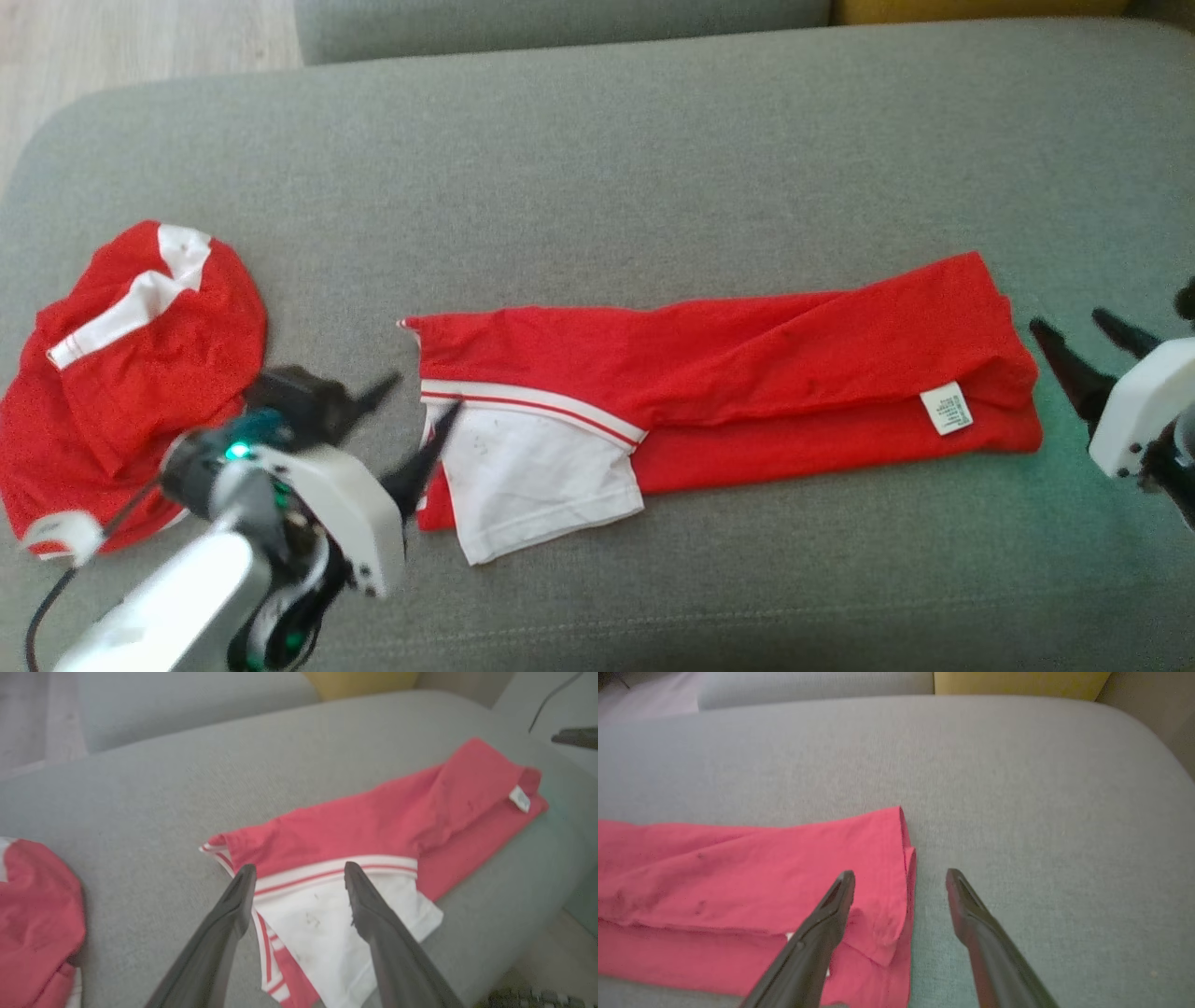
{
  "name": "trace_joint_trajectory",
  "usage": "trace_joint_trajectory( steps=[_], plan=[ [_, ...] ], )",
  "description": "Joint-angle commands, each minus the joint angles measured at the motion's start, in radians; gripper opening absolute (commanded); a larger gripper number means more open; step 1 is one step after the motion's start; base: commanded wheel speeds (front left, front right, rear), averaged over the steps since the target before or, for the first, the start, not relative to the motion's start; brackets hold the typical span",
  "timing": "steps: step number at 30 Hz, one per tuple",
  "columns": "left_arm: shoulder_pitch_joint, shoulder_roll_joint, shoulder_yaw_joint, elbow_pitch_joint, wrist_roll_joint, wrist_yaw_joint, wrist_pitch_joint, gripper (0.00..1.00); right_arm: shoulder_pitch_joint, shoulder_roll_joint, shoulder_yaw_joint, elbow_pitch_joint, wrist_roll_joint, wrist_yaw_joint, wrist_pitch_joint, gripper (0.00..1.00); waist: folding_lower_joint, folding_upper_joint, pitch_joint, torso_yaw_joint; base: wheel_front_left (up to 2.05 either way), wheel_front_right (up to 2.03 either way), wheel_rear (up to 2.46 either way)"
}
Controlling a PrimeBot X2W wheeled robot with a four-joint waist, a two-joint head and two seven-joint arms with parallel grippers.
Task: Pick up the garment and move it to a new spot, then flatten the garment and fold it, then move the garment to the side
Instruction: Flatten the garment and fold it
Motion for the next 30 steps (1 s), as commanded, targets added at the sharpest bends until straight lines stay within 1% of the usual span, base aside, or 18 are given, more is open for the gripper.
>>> trace_joint_trajectory(
  steps=[1,4,6,8,10,14,15,18,20,23,24,25,28,29,30],
  plan=[
    [-0.035,0.016,0.077,-0.016,-0.009,0.018,-0.039,1.0,0.012,-0.019,-0.028,-0.038,-0.013,0.007,-0.029,1.0,0.0001,-0.0001,-0.012,-0.003,0.0,0.0,0.0],
    [-0.024,-0.035,0.147,0.004,-0.037,0.059,-0.158,1.0,0.036,0.027,-0.104,-0.088,-0.05,0.007,-0.087,1.0,0.0001,-0.0001,-0.031,-0.003,0.0,0.0,0.0],
    [-0.011,-0.077,0.19,0.013,-0.064,0.077,-0.235,1.0,0.058,0.067,-0.158,-0.119,-0.08,0.007,-0.13,1.0,0.0001,-0.0001,-0.042,-0.001,0.0,0.0,0.0],
    [-0.003,-0.104,0.217,0.028,-0.069,0.081,-0.304,1.0,0.086,0.113,-0.209,-0.151,-0.112,0.007,-0.169,1.0,0.0001,-0.0001,-0.053,0.002,0.0,0.0,0.0],
    [0.009,-0.138,0.239,0.041,-0.071,0.085,-0.347,1.0,0.117,0.161,-0.261,-0.182,-0.15,0.007,-0.211,1.0,0.0001,-0.0001,-0.064,0.007,0.0,0.0,0.0],
    [0.047,-0.215,0.283,0.06,-0.069,0.068,-0.377,1.0,0.185,0.25,-0.344,-0.229,-0.238,0.007,-0.277,1.0,0.0001,-0.0001,-0.084,0.017,0.0,0.0,0.0],
    [0.059,-0.238,0.296,0.062,-0.062,0.059,-0.379,1.0,0.202,0.271,-0.359,-0.239,-0.259,0.007,-0.288,1.0,0.0001,-0.0001,-0.088,0.02,0.0,0.0,0.0],
    [0.109,-0.325,0.38,0.048,-0.002,0.036,-0.38,1.0,0.247,0.322,-0.411,-0.262,-0.335,0.007,-0.329,1.0,0.0001,-0.0001,-0.092,0.027,0.0,0.0,0.0],
    [0.154,-0.385,0.429,0.05,0.052,0.007,-0.38,1.0,0.271,0.358,-0.443,-0.274,-0.378,0.007,-0.362,1.0,0.0001,-0.0001,-0.095,0.027,0.0,0.0,0.0],
    [0.213,-0.463,0.502,0.068,0.128,-0.047,-0.38,1.0,0.299,0.407,-0.469,-0.291,-0.441,0.007,-0.391,1.0,0.0001,-0.0001,-0.097,0.023,0.0,0.0,0.0],
    [0.229,-0.482,0.525,0.074,0.15,-0.065,-0.38,1.0,0.307,0.421,-0.473,-0.296,-0.457,0.007,-0.398,1.0,0.0001,-0.0001,-0.097,0.022,0.0,0.0,0.0],
    [0.229,-0.482,0.525,0.074,0.15,-0.065,-0.38,1.0,0.307,0.421,-0.473,-0.296,-0.457,0.007,-0.398,1.0,0.0001,-0.0001,-0.097,0.022,0.0,0.0,0.0],
    [0.263,-0.518,0.572,0.093,0.205,-0.117,-0.38,1.0,0.325,0.456,-0.481,-0.302,-0.484,0.007,-0.408,1.0,0.0001,-0.0001,-0.096,0.019,0.0,0.0,0.0],
    [0.272,-0.529,0.59,0.106,0.232,-0.144,-0.38,1.0,0.329,0.471,-0.486,-0.301,-0.495,0.007,-0.41,1.0,0.0001,-0.0001,-0.093,0.018,0.0,0.0,0.0],
    [0.273,-0.533,0.599,0.111,0.242,-0.155,-0.38,1.0,0.329,0.477,-0.492,-0.297,-0.498,0.007,-0.409,1.0,0.0001,-0.0001,-0.092,0.018,0.0,0.0,0.0]
  ],
)
